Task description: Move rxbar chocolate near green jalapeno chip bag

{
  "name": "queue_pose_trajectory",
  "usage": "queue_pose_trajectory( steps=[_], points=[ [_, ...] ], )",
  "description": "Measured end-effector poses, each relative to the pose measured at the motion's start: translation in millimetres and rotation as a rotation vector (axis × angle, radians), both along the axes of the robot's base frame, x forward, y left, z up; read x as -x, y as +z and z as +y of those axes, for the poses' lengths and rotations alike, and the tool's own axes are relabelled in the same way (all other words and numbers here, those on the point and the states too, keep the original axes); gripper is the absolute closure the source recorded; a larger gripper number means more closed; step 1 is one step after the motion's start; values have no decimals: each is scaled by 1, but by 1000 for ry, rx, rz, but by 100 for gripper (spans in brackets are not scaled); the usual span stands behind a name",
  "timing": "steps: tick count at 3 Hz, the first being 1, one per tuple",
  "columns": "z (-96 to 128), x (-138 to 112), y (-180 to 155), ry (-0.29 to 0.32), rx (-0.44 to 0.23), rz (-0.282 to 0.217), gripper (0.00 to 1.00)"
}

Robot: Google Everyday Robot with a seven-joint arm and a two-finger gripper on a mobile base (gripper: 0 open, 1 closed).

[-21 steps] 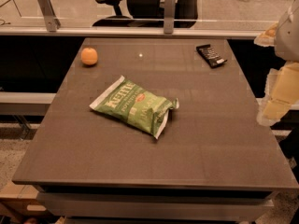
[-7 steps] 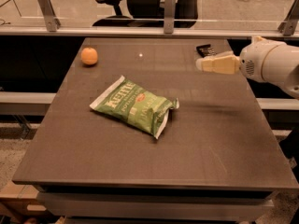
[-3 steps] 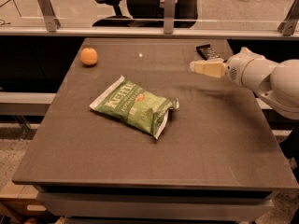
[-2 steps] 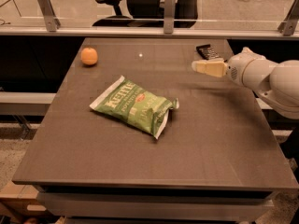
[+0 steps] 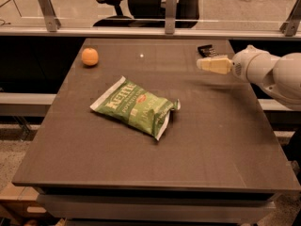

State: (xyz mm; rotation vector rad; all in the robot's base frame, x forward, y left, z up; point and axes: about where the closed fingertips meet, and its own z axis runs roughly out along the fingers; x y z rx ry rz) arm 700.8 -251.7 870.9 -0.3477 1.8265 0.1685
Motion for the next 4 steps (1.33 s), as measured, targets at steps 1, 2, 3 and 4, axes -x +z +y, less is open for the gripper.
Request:
queue_pose_trajectory(
  steps=[1, 2, 3, 4],
  points=[
    [-4, -13, 6, 13, 34, 16, 0],
    [-1, -26, 5, 36, 55, 41, 0],
    [7, -37, -5, 55, 61, 70, 0],
    [14, -46, -17, 65, 56, 90, 0]
  ],
)
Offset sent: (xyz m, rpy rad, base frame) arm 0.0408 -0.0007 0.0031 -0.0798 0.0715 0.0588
